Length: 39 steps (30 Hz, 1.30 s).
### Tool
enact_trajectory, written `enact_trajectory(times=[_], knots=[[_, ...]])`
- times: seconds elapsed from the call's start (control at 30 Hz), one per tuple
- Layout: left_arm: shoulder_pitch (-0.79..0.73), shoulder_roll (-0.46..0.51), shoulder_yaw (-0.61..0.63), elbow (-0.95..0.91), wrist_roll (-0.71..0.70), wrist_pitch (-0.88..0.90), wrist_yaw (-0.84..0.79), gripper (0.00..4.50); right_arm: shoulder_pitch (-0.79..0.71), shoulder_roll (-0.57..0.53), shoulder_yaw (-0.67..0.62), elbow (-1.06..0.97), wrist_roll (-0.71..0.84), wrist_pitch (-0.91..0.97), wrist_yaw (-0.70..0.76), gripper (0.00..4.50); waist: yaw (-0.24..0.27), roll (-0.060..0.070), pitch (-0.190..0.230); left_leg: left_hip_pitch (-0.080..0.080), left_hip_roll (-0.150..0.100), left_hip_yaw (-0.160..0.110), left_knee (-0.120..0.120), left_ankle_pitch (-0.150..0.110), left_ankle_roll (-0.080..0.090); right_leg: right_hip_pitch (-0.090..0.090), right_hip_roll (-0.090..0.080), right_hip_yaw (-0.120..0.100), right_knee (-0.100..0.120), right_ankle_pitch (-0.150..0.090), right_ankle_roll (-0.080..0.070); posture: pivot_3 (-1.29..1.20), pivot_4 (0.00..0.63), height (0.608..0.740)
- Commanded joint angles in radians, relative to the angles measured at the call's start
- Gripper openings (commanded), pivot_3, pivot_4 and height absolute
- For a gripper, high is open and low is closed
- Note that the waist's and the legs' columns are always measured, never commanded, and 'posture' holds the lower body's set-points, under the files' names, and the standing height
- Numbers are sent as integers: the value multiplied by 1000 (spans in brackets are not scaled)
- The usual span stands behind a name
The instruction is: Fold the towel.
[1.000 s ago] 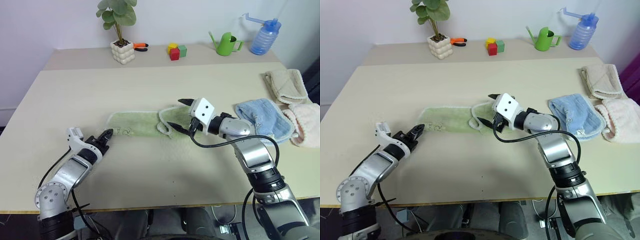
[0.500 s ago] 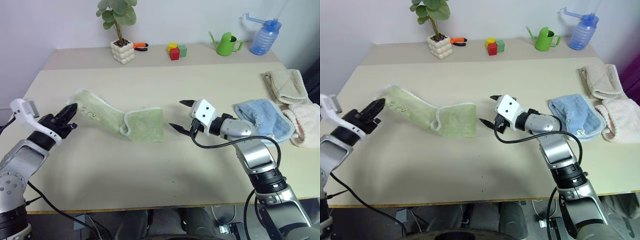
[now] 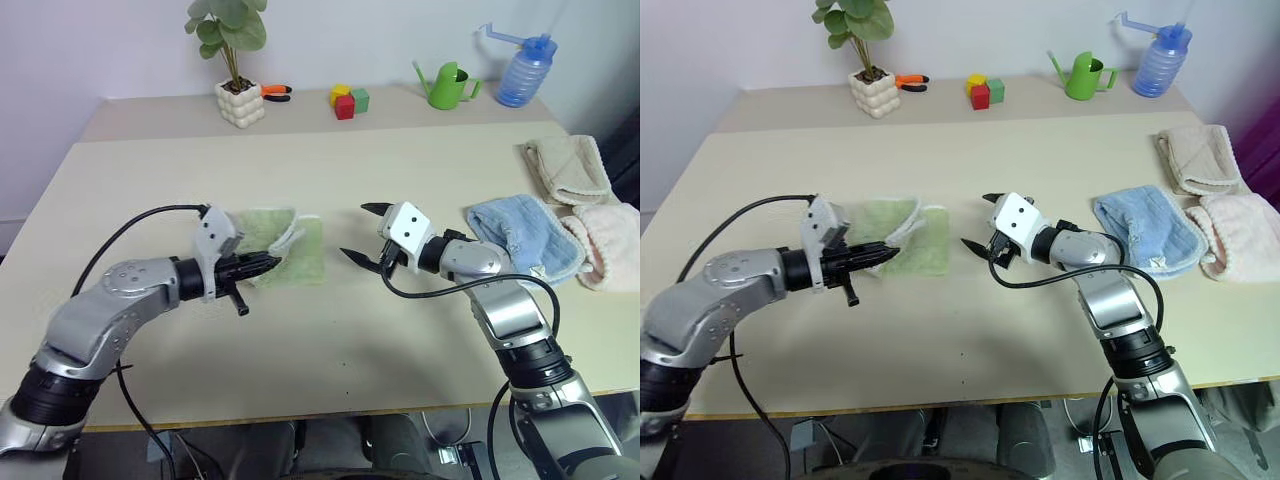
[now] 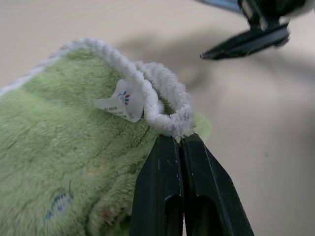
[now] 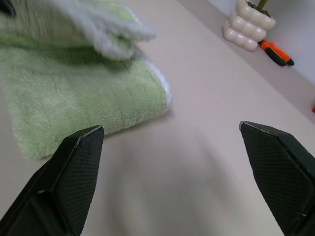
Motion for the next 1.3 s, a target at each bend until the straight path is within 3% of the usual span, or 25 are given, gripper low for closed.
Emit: enact_trajectory(times=[0.03, 0.23, 0.27, 0.33, 0.57, 0.63, 0.7, 0.8, 0.83, 0.93, 0.97, 1.17, 1.3], knots=[[-37, -34, -34, 5, 46, -12, -39, 28, 6, -3, -13, -39, -4, -6, -11, 4500, 1, 0, 0, 0, 0, 0, 0, 0, 0, 0, 0, 0, 0, 0, 0, 0, 150, 732], [-33, -70, -60, 12, 91, 0, -84, 28, 6, 3, -8, -36, -15, -8, -19, 4500, 0, 0, 0, 0, 0, 0, 0, 1, -1, 0, 0, 0, 0, 0, 0, 0, 150, 732], [-29, -71, -59, 11, 97, 1, -90, 268, 4, 5, -8, -35, -17, -8, -19, 4500, 0, 0, 0, 0, 0, 0, 0, 1, -1, 0, 0, 0, 0, 0, 0, 0, 150, 732], [-24, -77, -44, 9, 93, 14, -88, 831, 2, 6, -8, -33, -18, -9, -19, 4500, 0, 0, 0, 0, 0, 0, 0, 1, -1, 0, 0, 0, 0, 0, 0, 0, 150, 732], [11, -58, 101, -50, 3, 80, -96, 4262, -2, 5, -23, -32, -11, 14, -22, 4500, -2, -1, 0, 0, 0, 0, 0, 0, 0, 0, 0, 0, 0, 0, 0, 0, 150, 732], [32, -35, 164, -83, -47, 112, -108, 4262, -3, 3, -38, -40, 10, 37, -13, 4500, -3, -1, 0, 0, 0, 0, 0, 0, 0, -1, 0, 0, 0, 0, 0, 0, 150, 732], [42, -26, 246, -101, -110, 128, -114, 4304, -10, 4, -58, -51, 43, 66, -3, 3973, -3, 0, 1, 0, 0, 0, 0, 0, -1, -1, 0, 0, 0, 0, 0, 0, 150, 732], [16, -45, 370, -64, -169, 145, -49, 3425, -34, 16, -81, -76, 98, 121, 8, 2803, 1, 0, 1, 0, 0, 0, 0, 0, 0, 0, 0, 0, 0, 0, 0, 0, 150, 732], [11, -44, 388, -51, -158, 138, -32, 2935, -44, 23, -85, -85, 113, 140, 7, 2228, 1, 0, 1, 0, 0, 0, 0, 0, 0, 0, 0, 0, 0, 0, 0, 0, 150, 732], [-12, -40, 366, 6, -56, 99, 34, 1450, -87, 64, -88, -108, 162, 206, -11, 711, 1, 0, 1, 0, 0, -1, 0, 0, -1, 0, 0, 0, 1, 0, 0, 0, 150, 732], [-24, -42, 338, 32, -6, 80, 61, 1408, -103, 92, -90, -114, 186, 240, -25, 183, 0, 0, 1, 0, 0, -1, 0, 1, -1, 0, 0, 0, 1, 0, 0, 0, 150, 732], [-24, -93, 144, 124, 237, -64, 112, 1408, -156, 204, -5, -100, 187, 344, -70, 52, 3, 0, 1, -1, 0, 0, 0, 2, -3, -1, 0, 0, 0, 0, 0, 0, 150, 732], [-14, -154, 121, 192, 281, -104, 130, 1408, -152, 234, 110, -31, 115, 317, -74, 52, 0, 0, 1, -3, 0, 0, 0, 2, -4, -4, 0, 0, 1, 0, 0, 0, 150, 732]])
